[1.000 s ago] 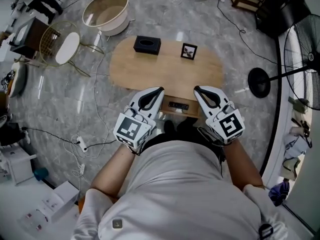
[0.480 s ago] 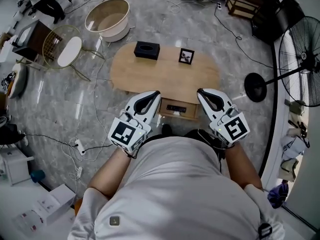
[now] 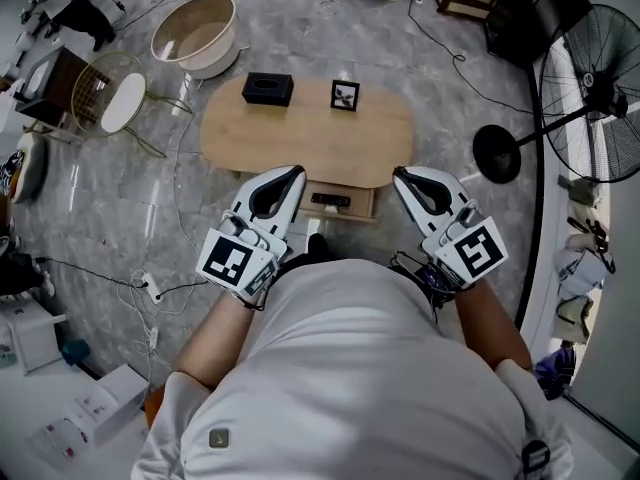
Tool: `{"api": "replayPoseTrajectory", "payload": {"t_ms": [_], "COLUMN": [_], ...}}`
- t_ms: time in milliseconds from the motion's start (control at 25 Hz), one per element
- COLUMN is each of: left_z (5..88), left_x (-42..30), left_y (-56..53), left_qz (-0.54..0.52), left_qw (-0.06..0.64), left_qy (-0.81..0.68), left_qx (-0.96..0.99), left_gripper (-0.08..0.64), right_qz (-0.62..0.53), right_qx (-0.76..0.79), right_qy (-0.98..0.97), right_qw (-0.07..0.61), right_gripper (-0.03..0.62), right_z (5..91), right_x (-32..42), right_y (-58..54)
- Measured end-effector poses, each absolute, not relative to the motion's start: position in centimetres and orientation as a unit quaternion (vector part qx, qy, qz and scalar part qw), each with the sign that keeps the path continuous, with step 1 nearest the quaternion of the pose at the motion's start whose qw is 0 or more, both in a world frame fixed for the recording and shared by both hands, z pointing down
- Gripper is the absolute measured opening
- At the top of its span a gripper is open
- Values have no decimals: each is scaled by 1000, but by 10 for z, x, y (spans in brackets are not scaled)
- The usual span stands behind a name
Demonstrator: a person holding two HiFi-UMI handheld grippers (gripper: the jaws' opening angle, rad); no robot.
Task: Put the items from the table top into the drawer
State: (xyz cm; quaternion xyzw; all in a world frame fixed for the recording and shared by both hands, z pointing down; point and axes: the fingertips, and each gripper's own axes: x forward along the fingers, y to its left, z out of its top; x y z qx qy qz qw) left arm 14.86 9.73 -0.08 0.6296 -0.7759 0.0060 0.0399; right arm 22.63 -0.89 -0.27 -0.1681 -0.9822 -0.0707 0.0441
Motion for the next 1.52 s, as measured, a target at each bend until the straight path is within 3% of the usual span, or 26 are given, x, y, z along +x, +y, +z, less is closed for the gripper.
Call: {"api": "replayPoseTrajectory", "payload": {"t_ms": [760, 1520], "left_z": [9, 7], "left_x": [315, 340], "left_y": [45, 58], "left_qz": [4, -6], "left_qw": [35, 35], "left_qy": [-784, -799], "left_qx": [620, 600], "left_gripper": [9, 9], "right_qz": [-67, -71], "right_qx": [-186, -193], "right_qy": [-980, -978], "right_qw": [38, 31], "right_gripper": [26, 26], "right_z": [9, 5], "right_x": [390, 412], "right_y": [-49, -47]}}
